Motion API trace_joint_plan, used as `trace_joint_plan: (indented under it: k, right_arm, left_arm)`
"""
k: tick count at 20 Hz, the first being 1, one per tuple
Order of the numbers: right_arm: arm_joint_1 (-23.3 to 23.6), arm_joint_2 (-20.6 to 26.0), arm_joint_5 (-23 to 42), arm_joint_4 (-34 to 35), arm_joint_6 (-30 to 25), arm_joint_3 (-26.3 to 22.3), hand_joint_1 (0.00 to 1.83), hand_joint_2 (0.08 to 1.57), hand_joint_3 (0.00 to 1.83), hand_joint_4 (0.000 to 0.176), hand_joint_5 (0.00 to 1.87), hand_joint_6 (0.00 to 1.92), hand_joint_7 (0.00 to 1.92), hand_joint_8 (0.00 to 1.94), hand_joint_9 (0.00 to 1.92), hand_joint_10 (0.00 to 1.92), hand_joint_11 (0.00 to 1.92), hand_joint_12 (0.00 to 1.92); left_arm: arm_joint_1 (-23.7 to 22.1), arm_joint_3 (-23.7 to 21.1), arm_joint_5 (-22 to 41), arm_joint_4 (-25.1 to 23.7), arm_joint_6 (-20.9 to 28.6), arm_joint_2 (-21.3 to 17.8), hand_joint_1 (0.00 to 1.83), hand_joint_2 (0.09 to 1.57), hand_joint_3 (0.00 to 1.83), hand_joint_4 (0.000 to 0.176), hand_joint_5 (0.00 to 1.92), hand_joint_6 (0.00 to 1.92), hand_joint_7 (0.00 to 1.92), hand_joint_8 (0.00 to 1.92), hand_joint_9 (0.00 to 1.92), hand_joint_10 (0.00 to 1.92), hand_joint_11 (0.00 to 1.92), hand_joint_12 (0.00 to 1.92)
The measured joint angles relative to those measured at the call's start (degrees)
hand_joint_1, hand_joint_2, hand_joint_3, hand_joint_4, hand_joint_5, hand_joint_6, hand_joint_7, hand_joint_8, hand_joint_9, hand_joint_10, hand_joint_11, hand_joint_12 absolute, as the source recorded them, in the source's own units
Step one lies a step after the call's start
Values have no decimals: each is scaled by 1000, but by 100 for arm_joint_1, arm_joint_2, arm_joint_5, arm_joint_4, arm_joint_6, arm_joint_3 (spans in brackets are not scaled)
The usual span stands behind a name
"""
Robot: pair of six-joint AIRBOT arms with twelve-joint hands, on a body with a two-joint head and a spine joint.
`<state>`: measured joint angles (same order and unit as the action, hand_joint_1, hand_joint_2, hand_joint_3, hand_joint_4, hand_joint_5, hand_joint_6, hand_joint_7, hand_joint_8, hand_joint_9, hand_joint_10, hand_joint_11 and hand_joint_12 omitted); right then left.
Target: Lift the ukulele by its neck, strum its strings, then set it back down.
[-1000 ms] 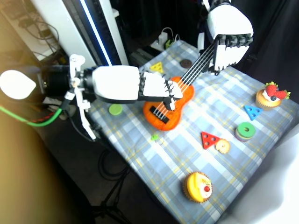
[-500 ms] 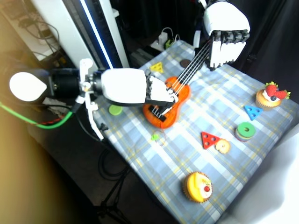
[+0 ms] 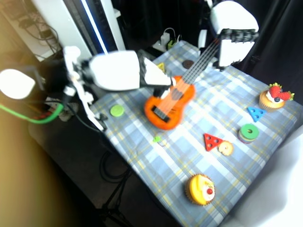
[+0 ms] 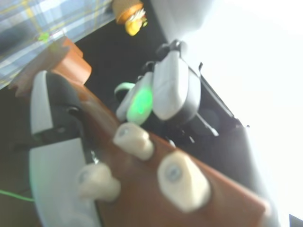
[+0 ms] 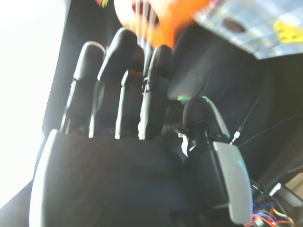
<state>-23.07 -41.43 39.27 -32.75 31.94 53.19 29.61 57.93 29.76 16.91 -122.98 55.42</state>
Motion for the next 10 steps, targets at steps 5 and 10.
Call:
trace_joint_plan:
  k: [5, 10]
  right_arm:
    - [0, 391, 116, 1047, 968, -105, 83, 1446, 3, 0, 589, 0, 637, 277, 374, 927, 61, 1661]
    - [-4, 476, 203, 1602, 1473, -120, 5, 1467, 1, 0, 568, 6, 569, 159, 301, 972, 41, 1687]
  left_arm:
    - [498, -2, 470, 501, 280, 13, 1417, 1175, 61, 96, 767, 1903, 1140, 1921, 1346, 1921, 1368, 1921]
    - [861, 136, 645, 841, 376, 328, 1517, 1114, 0, 93, 1088, 1921, 1265, 1921, 1457, 1921, 1479, 1921]
